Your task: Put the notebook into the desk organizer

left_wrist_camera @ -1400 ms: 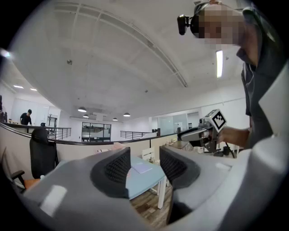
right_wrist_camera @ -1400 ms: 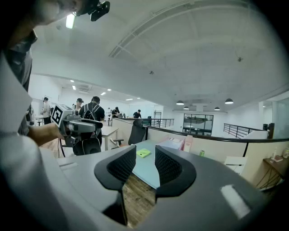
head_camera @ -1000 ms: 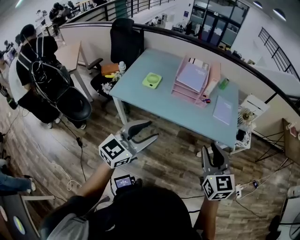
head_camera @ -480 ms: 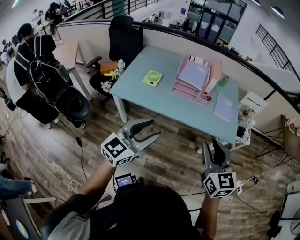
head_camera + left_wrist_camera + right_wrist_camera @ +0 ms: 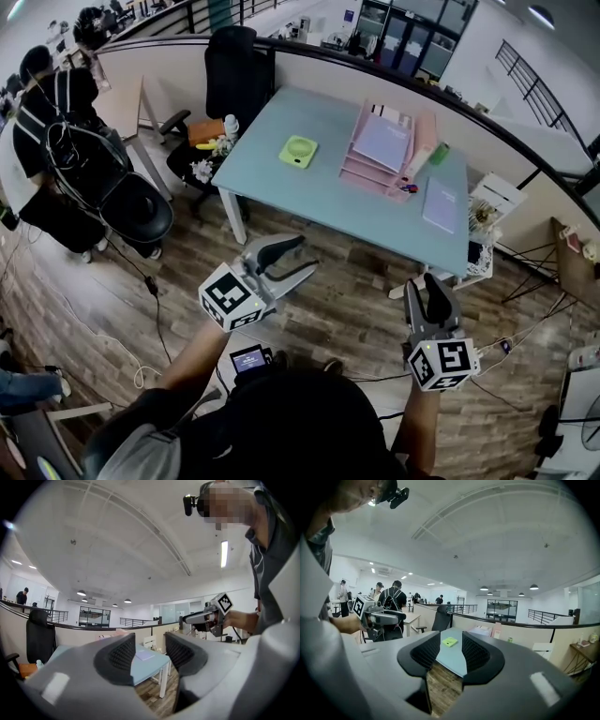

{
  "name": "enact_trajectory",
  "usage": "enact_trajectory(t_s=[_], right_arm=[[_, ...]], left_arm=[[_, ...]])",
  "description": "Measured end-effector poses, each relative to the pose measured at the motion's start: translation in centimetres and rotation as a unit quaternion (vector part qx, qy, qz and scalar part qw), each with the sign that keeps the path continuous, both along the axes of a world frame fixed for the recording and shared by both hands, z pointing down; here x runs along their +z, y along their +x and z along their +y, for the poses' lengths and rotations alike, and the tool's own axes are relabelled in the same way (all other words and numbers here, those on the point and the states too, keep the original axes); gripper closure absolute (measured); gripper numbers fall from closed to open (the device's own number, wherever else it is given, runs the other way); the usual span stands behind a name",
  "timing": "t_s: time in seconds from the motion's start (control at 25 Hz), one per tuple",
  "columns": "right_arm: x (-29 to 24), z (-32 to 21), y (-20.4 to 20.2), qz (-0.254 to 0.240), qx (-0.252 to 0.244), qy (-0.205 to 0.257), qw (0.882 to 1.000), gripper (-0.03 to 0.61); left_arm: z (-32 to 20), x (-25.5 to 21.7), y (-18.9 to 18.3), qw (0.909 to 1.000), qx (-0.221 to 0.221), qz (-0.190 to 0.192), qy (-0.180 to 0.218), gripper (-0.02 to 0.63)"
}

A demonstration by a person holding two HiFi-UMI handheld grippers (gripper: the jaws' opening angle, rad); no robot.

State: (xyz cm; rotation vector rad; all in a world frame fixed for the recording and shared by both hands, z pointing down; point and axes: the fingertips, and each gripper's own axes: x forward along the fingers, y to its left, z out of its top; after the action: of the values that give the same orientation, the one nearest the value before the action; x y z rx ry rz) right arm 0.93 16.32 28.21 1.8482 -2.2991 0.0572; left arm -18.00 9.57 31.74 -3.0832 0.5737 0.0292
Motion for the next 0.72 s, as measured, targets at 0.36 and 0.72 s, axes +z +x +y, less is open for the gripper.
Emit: enact_trajectory(t_s=[0.36, 0.72], right_arm=[[0.2, -1.9, 1.1, -0.01, -0.021, 0.006, 1.0, 0.453], [0.4, -4.8, 5.2, -0.031, -0.066, 0.013, 0.997, 0.453]], left_arm=[[-0.7, 0.4, 0.5, 0.9996, -0.024, -0.012, -0.004, 0.399], [-1.5, -0.1, 3.9, 0.9971, -0.067, -0.036, 0.0, 0.399]])
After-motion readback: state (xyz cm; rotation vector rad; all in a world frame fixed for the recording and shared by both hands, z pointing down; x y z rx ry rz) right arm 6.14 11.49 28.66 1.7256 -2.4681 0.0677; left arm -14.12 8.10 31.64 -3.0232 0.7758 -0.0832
